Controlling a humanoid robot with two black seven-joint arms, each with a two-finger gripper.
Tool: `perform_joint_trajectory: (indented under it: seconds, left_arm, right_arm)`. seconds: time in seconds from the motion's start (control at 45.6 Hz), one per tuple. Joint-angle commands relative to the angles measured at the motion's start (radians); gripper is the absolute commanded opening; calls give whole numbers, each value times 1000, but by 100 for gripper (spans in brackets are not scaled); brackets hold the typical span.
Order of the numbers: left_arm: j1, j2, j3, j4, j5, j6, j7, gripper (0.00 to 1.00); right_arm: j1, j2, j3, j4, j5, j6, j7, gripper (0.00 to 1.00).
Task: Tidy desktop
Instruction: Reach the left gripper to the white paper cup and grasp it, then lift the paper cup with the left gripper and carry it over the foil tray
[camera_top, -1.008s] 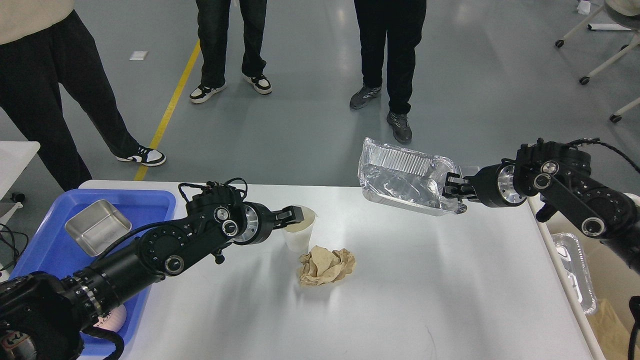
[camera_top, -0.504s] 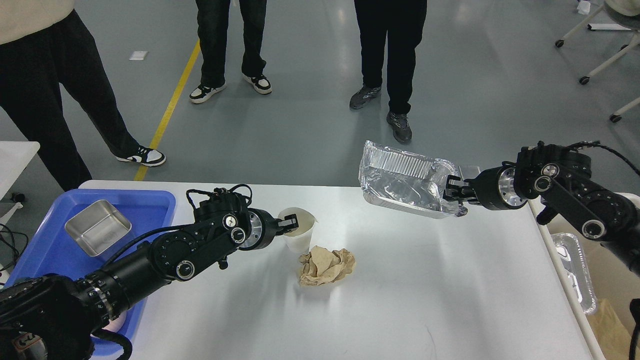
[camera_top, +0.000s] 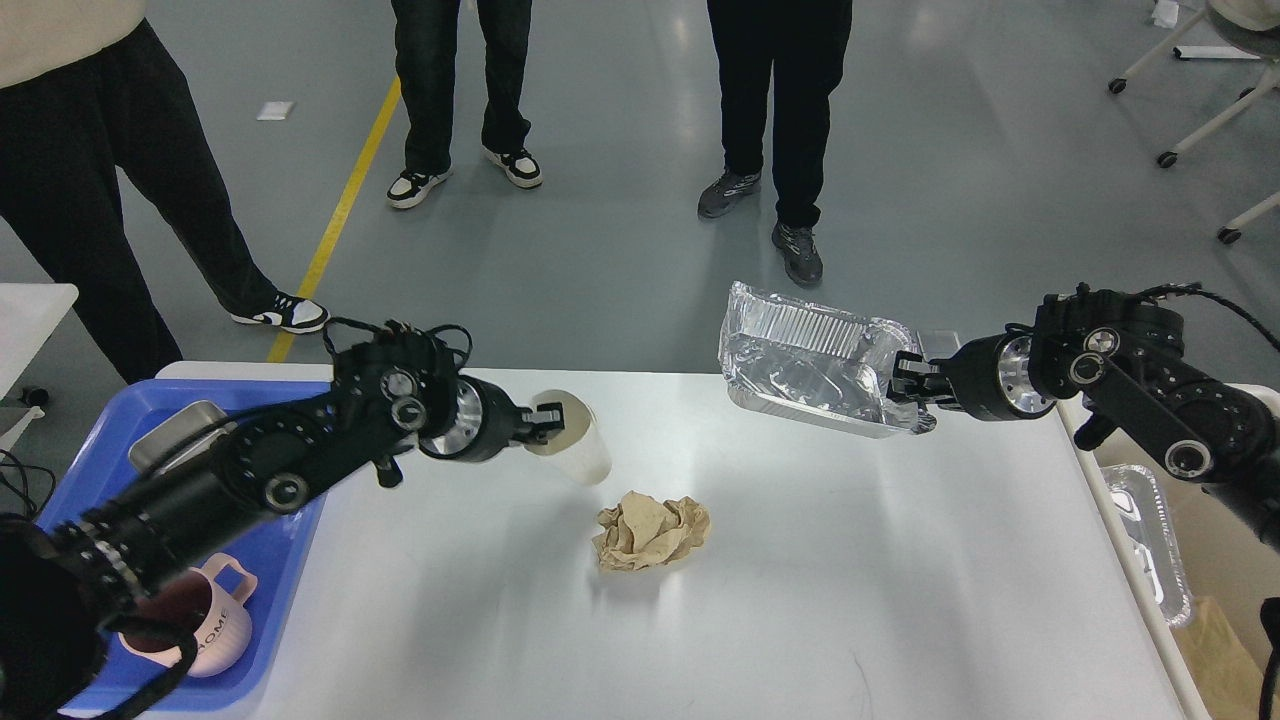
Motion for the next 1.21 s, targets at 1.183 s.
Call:
perform_joint_trajectory:
  seconds: [1.183]
  left_arm:
    - [-746,-245,138,403,-436,-241,19,1]
  right_arm:
    - [13,5,2,21,-1,6,-3,0]
